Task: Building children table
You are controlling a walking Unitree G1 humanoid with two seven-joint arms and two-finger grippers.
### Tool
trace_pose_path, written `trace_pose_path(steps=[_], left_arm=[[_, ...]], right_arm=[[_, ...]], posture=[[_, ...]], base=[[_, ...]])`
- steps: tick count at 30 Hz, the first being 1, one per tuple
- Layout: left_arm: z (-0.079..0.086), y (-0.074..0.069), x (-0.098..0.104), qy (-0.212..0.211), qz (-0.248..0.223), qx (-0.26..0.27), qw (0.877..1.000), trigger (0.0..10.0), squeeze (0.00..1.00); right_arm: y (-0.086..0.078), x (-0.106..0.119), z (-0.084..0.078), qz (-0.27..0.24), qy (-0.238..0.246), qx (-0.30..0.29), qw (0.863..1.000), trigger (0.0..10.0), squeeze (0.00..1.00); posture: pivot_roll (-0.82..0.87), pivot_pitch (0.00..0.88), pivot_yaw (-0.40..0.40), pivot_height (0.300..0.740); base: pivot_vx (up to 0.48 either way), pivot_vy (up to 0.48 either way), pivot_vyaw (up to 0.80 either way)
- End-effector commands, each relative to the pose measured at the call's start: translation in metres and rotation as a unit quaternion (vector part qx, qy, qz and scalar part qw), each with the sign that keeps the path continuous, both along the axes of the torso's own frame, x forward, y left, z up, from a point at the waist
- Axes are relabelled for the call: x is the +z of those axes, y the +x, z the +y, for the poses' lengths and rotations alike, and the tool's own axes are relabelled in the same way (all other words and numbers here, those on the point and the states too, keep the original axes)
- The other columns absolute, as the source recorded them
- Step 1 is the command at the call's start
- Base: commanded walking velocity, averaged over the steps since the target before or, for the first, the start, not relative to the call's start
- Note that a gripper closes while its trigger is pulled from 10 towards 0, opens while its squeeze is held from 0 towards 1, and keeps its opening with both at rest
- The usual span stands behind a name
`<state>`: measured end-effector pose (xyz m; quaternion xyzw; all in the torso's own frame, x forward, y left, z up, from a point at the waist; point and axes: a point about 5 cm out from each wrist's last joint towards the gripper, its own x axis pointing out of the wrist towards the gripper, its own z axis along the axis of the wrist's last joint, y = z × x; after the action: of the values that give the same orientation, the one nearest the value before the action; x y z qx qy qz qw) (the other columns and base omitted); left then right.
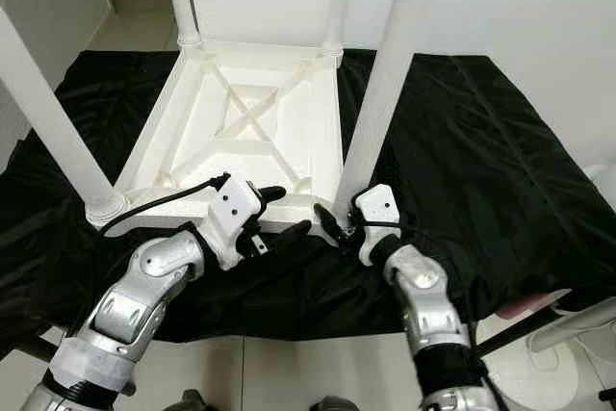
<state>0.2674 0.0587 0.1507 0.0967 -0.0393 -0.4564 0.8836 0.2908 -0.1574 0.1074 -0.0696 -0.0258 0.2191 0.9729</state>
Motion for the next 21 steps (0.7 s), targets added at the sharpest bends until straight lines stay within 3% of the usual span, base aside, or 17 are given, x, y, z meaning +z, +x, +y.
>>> trace_pose_path(steps=[1,3,4,7,8,11,16,17,21], left_arm=[[0.0,-0.001,-0.005,0.005,0.005,0.003,1.0,10.0,0.0],[0.0,-0.001,-0.005,0.005,0.005,0.003,1.0,10.0,0.0],[-0.001,-0.002,-0.005,0.004,0.005,0.002,1.0,10.0,0.0],[-0.001,-0.003,-0.006,0.004,0.006,0.001,1.0,10.0,0.0],[-0.001,-0.004,-0.006,0.005,0.008,-0.002,1.0,10.0,0.0],[-0.001,-0.005,-0.007,0.005,0.009,-0.002,1.0,10.0,0.0],[-0.001,-0.005,-0.007,0.005,0.01,-0.002,1.0,10.0,0.0],[-0.001,-0.005,-0.007,0.005,0.01,-0.001,1.0,10.0,0.0],[-0.001,-0.005,-0.008,0.004,0.01,0.0,1.0,10.0,0.0]], right_arm=[[-0.005,-0.007,-0.002,0.015,0.009,-0.061,0.998,10.0,0.0],[-0.005,-0.007,-0.002,0.015,0.009,-0.061,0.998,10.0,0.0],[-0.008,-0.009,0.005,0.017,0.023,-0.097,0.995,10.0,0.0],[-0.011,-0.009,0.013,0.018,0.042,-0.128,0.991,10.0,0.0],[-0.018,-0.01,0.035,0.028,0.067,-0.146,0.987,10.0,0.0],[-0.021,-0.008,0.042,0.027,0.066,-0.142,0.987,10.0,0.0],[-0.021,-0.003,0.036,0.013,0.059,-0.143,0.988,10.0,0.0],[-0.019,0.0,0.032,0.01,0.063,-0.139,0.988,10.0,1.0],[-0.019,0.004,0.027,0.005,0.068,-0.132,0.989,10.0,1.0]], posture=[[-0.04,0.0,-0.011,0.74],[-0.04,0.0,-0.011,0.74],[-0.05,0.0,-0.009,0.74],[-0.05,0.0,-0.006,0.74],[-0.05,0.0,-0.005,0.74],[-0.05,0.0,-0.005,0.74],[-0.05,0.0,-0.01,0.74],[-0.05,0.0,-0.012,0.74],[-0.05,0.0,-0.014,0.74]], base=[[0.0,0.0,0.0],[0.0,0.0,0.0],[0.0,0.0,0.0],[0.0,0.0,0.0],[0.0,0.0,0.0],[0.0,0.0,0.0],[0.0,0.0,0.0],[0.0,0.0,0.0],[0.0,0.0,0.0]])
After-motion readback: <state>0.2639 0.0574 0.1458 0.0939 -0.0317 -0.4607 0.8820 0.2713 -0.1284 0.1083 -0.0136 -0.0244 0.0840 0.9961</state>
